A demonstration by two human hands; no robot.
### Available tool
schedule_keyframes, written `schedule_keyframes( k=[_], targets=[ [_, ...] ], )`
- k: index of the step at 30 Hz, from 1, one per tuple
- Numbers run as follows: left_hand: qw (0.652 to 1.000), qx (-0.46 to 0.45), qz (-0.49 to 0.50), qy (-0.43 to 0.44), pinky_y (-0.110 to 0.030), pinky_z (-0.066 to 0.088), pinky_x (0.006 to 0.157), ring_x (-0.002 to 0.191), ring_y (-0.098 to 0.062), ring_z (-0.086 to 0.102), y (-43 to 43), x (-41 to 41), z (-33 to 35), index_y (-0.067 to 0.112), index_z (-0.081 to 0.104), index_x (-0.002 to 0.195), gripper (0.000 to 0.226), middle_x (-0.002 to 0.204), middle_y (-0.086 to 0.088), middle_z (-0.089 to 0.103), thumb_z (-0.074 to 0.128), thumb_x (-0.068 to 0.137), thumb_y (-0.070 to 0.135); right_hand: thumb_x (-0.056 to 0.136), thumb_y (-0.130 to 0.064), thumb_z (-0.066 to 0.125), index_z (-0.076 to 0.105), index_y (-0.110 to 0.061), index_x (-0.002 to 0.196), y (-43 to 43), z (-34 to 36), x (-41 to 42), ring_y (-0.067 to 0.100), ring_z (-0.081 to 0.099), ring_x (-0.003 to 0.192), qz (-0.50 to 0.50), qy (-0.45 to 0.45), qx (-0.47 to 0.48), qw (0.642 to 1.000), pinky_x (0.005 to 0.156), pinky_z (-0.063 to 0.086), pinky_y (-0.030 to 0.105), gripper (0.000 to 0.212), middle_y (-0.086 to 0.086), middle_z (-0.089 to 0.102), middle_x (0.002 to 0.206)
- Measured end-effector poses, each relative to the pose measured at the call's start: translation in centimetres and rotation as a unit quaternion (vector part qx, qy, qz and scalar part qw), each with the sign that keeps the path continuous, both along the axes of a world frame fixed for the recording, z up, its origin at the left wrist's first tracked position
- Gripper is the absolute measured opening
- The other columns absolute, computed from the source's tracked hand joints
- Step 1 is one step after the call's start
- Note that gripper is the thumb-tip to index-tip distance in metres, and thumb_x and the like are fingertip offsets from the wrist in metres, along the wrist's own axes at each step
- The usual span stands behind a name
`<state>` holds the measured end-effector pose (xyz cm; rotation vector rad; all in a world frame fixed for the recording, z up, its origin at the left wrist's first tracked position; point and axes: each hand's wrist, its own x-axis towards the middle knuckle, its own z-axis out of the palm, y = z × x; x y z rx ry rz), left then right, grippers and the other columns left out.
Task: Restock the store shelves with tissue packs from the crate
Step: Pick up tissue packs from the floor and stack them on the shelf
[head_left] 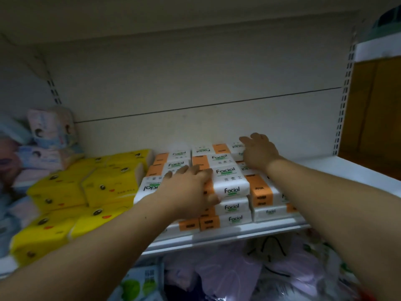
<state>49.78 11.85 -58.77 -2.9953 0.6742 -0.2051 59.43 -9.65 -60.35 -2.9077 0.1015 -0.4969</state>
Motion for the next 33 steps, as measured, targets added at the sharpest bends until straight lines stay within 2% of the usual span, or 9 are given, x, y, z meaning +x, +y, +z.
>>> schedule_keyframes(
  k=[4,6,10,13,16,23,28,33],
  targets=[
    [0.999,-0.006,0.049,-0.013,-0.052,0.014,0.115,0.144,-0.024,0.013,2.9,-0.9,0.1,0.034,0.012,0.147,0.076,0.158,0.002,0.013,0.038,0.084,0.069,0.099,-0.035,0.037,0.032,-0.027,0.145,4.5,2.6,-3.5,0.027,0.031,0.137,0.084,-0.013,0.061,0.995,0.109,0.032,0.038,0.047,0.006,0.031,0.151],
    [0.998,-0.013,0.061,-0.024,-0.052,0.011,0.117,0.145,-0.024,0.012,4.6,-1.6,0.2,0.034,0.012,0.147,0.077,0.158,0.002,0.011,0.038,0.084,0.068,0.097,-0.042,0.039,0.037,-0.029,0.143,7.5,3.9,-6.2,0.025,0.035,0.134,0.125,-0.024,0.041,0.991,0.105,0.034,0.037,0.047,0.004,0.036,0.148],
    [0.996,-0.047,0.065,-0.033,-0.049,0.017,0.116,0.145,-0.021,0.011,9.0,-3.9,-0.3,0.035,0.011,0.148,0.078,0.158,0.004,0.009,0.044,0.084,0.065,0.093,-0.046,0.045,0.040,-0.030,0.141,13.6,5.0,-11.8,0.023,0.035,0.133,0.210,-0.082,-0.006,0.974,0.109,0.032,0.038,0.050,0.002,0.042,0.144],
    [0.995,-0.064,0.061,-0.043,-0.046,0.021,0.115,0.145,-0.022,0.013,13.2,-6.0,-1.4,0.033,0.014,0.148,0.079,0.158,0.000,0.011,0.049,0.083,0.061,0.092,-0.045,0.049,0.041,-0.028,0.140,17.7,3.8,-15.3,0.022,0.035,0.133,0.267,-0.082,-0.037,0.959,0.109,0.028,0.032,0.052,0.002,0.044,0.142],
    [0.994,-0.082,0.067,-0.038,-0.044,0.023,0.115,0.145,-0.022,0.015,18.0,-8.5,-3.3,0.030,0.017,0.148,0.079,0.158,-0.002,0.013,0.055,0.083,0.054,0.089,-0.046,0.053,0.040,-0.029,0.141,21.6,1.3,-18.4,0.021,0.034,0.134,0.311,-0.064,-0.063,0.946,0.111,0.028,0.033,0.056,0.001,0.043,0.143],
    [0.986,-0.131,0.105,-0.009,-0.033,0.022,0.115,0.143,-0.021,0.020,27.9,-14.7,-10.2,0.025,0.024,0.147,0.076,0.157,-0.005,0.017,0.061,0.084,0.045,0.089,-0.046,0.055,0.038,-0.027,0.142,29.9,-6.9,-22.5,0.020,0.035,0.131,0.376,0.028,-0.057,0.924,0.108,0.032,0.034,0.059,-0.001,0.043,0.140],
    [0.969,-0.148,0.172,0.098,-0.030,0.015,0.115,0.145,-0.020,0.012,32.7,-17.7,-18.5,0.024,0.018,0.149,0.077,0.158,-0.005,0.011,0.057,0.087,0.046,0.093,-0.046,0.050,0.034,-0.028,0.144,34.5,-14.8,-23.3,0.021,0.030,0.134,0.388,0.160,-0.073,0.905,0.109,0.029,0.034,0.057,0.000,0.037,0.145],
    [0.930,-0.188,0.244,0.202,-0.029,0.022,0.115,0.143,-0.020,0.020,36.0,-19.8,-26.4,0.020,0.024,0.147,0.077,0.155,-0.007,0.021,0.061,0.085,0.043,0.094,-0.044,0.049,0.035,-0.024,0.143,38.5,-21.3,-22.5,0.028,0.041,0.128,0.393,0.292,-0.113,0.864,0.099,0.040,0.038,0.054,0.008,0.039,0.144]
  ],
)
